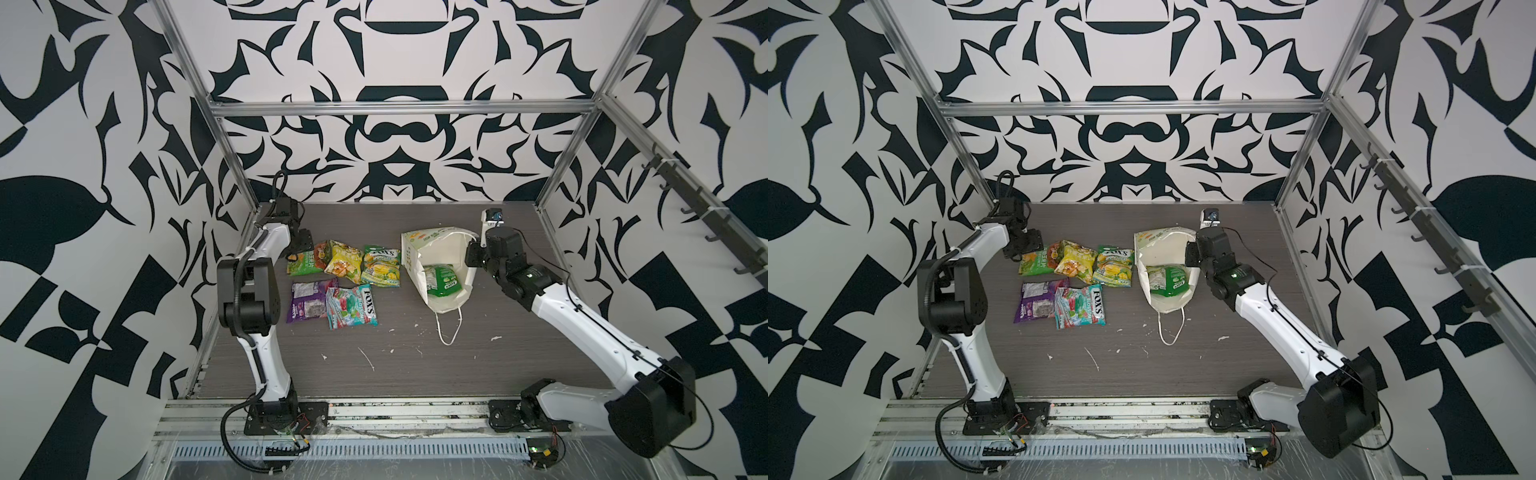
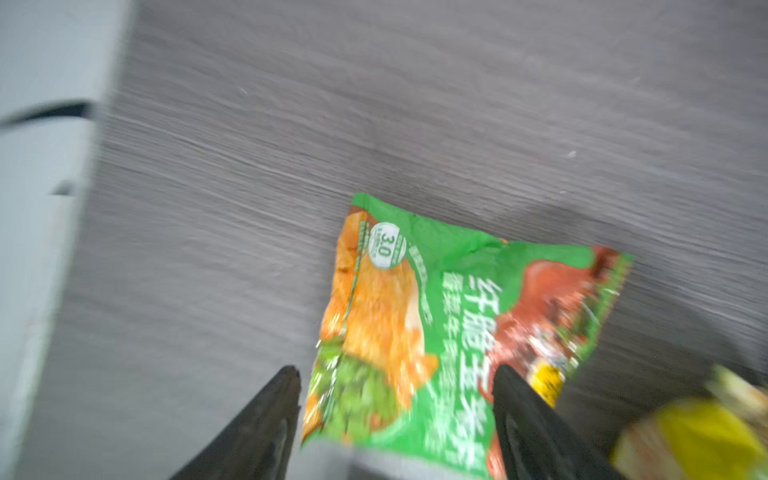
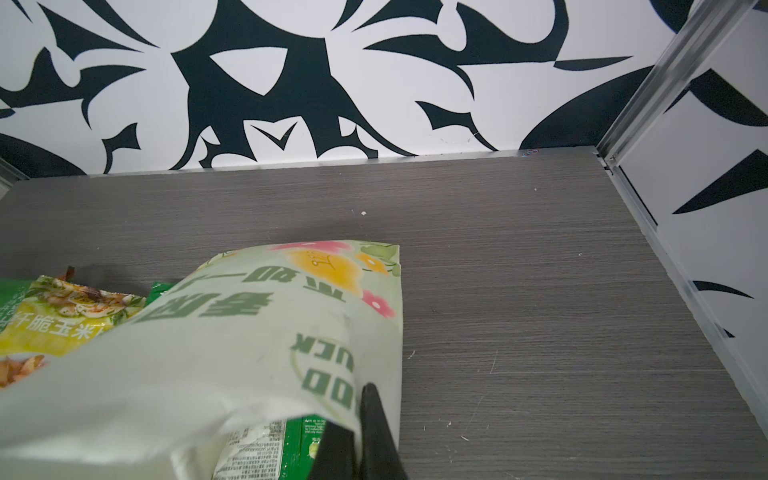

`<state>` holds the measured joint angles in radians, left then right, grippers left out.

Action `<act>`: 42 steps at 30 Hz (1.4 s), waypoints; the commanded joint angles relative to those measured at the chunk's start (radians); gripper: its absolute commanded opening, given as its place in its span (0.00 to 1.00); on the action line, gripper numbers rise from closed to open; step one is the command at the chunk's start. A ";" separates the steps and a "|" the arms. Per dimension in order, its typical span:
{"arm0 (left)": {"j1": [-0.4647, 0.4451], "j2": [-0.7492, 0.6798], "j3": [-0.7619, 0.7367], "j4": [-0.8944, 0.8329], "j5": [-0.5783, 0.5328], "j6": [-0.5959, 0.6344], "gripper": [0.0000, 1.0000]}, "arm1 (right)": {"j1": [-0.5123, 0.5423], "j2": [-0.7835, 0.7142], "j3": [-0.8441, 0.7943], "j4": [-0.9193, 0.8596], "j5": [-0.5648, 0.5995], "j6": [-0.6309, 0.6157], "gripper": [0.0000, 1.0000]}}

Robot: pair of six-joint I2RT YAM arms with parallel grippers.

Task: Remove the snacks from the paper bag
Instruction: 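Swing the left gripper over the bag opening, then lower the left gripper into the bag toward the green Fox's packet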

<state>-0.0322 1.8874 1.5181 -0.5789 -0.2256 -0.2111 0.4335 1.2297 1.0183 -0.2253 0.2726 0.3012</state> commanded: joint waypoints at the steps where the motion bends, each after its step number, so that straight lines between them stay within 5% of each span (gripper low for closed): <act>1: -0.171 -0.235 -0.006 0.026 -0.092 0.064 0.76 | -0.001 -0.018 0.057 -0.041 -0.054 -0.026 0.00; 12: -0.592 -0.551 -0.263 0.251 0.281 0.407 0.70 | -0.001 -0.055 0.054 -0.147 -0.206 -0.072 0.00; 17: -0.794 -0.645 -0.411 0.336 0.291 0.549 0.68 | -0.001 -0.064 0.049 -0.144 -0.226 -0.065 0.00; 21: -0.884 -0.577 -0.415 0.355 0.266 0.570 0.66 | -0.001 -0.059 0.052 -0.132 -0.228 -0.055 0.00; 42: -0.933 -0.107 -0.127 0.237 0.114 0.867 0.65 | -0.001 -0.058 0.030 -0.075 -0.227 -0.041 0.00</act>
<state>-0.9642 1.7554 1.3491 -0.2825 -0.0879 0.6006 0.4240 1.1919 1.0431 -0.3607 0.0620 0.2481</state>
